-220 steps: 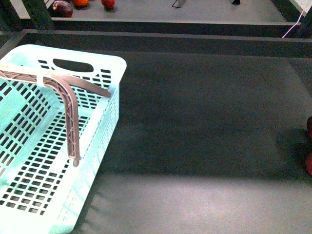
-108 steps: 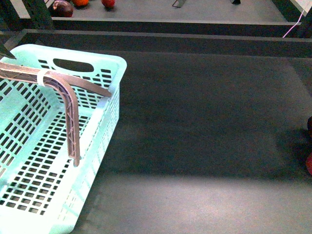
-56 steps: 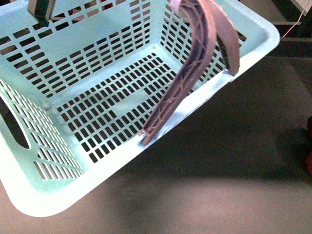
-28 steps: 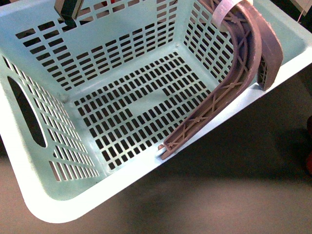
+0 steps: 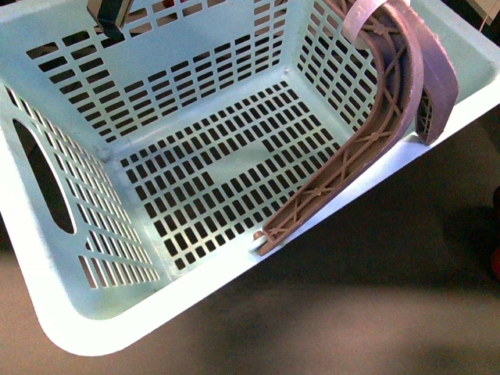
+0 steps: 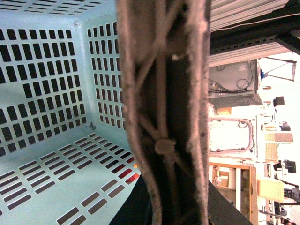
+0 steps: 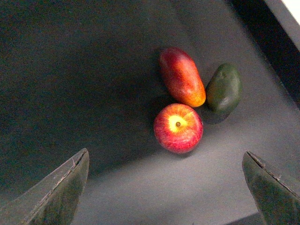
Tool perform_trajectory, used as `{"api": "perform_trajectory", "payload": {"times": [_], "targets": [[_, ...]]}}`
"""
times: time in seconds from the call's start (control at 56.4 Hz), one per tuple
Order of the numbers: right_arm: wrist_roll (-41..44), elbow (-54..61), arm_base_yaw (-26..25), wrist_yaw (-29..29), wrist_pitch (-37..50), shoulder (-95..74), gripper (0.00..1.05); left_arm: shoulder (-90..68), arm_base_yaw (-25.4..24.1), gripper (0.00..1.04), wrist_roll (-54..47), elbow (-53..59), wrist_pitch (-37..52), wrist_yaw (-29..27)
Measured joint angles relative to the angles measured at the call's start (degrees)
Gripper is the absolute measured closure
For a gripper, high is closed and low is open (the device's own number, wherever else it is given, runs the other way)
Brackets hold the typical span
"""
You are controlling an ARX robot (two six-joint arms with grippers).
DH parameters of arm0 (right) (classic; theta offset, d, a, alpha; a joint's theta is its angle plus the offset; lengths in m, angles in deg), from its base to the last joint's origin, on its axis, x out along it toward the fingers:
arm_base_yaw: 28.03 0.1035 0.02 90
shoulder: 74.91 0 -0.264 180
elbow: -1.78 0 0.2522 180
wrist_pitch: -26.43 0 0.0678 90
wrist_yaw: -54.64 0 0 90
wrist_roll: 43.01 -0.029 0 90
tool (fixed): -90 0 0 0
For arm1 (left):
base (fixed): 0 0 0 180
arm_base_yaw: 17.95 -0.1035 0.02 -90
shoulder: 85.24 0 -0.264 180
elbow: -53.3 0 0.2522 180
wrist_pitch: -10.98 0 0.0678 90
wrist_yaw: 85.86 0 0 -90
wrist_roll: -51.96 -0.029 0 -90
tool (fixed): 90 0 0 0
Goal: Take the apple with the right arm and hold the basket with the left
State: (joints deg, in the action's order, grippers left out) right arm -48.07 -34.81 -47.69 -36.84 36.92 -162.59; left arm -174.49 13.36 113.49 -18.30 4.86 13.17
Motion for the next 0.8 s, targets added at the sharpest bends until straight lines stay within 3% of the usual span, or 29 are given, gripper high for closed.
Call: {"api": "perform_trajectory", "payload": {"times": [0.213, 0.797], "targets": [[-3.04, -10.75, 0.83, 4.96, 4.48, -26.38, 0.09, 0.0, 0.0, 0.98, -0.02, 0.0, -0.02, 0.0], [-10.86, -24.85, 1.7, 9.49, 0.57, -42.53, 0.09, 0.02, 0.0, 0.98, 0.0, 0.02, -0.02, 0.0]]}}
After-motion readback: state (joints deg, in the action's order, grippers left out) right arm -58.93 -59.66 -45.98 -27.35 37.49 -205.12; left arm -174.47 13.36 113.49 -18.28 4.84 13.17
